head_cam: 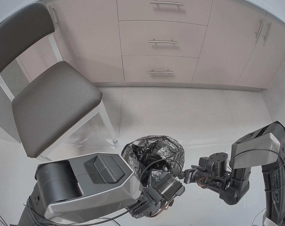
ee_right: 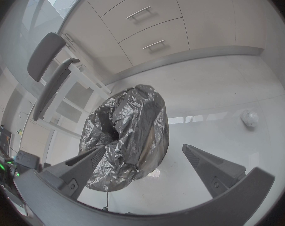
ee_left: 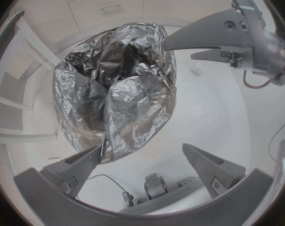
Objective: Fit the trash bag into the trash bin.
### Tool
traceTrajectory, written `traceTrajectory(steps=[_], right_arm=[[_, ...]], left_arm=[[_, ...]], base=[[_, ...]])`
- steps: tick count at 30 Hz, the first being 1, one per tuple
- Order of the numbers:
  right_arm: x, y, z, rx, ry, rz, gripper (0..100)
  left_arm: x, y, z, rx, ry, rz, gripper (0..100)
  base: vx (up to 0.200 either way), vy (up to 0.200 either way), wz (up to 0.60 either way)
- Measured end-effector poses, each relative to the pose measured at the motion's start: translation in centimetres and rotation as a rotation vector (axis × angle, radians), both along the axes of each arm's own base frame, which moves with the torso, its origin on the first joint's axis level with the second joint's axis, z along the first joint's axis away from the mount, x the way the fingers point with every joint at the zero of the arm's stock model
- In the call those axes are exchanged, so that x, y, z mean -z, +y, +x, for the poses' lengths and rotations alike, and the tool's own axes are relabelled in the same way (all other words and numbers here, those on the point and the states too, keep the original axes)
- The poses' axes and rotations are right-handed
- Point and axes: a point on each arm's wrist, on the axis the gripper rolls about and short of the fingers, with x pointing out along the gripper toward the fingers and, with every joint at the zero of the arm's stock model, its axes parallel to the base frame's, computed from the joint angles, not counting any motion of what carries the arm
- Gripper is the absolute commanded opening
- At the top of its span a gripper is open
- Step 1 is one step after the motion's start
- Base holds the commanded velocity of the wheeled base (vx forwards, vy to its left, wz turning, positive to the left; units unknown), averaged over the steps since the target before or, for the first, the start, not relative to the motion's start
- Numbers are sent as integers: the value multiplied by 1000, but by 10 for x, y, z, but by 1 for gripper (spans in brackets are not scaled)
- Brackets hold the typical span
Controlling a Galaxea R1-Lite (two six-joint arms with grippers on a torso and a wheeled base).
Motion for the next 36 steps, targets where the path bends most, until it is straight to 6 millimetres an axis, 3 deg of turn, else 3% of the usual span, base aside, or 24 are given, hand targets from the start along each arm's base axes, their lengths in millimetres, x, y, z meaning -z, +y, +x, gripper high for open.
traceTrajectory(steps=[5, 13, 18, 27, 36], right_arm=[[-9, 0, 10, 15, -52, 9, 100], [-13, 15, 45, 70, -93, -39, 100], [-14, 26, 68, 96, -63, -85, 100], [-28, 43, 111, 178, -88, -148, 100], [-43, 34, 117, 218, -103, -148, 100]], left_arm=[[-29, 5, -11, -6, -15, -57, 100], [-67, 20, -16, -20, -62, -163, 100], [-91, 43, -7, -44, -138, -335, 100], [-132, 112, 23, -143, -245, -543, 100], [-143, 130, 27, -175, -276, -567, 100]], base=[[0, 0, 0], [0, 0, 0], [0, 0, 0], [0, 0, 0], [0, 0, 0]])
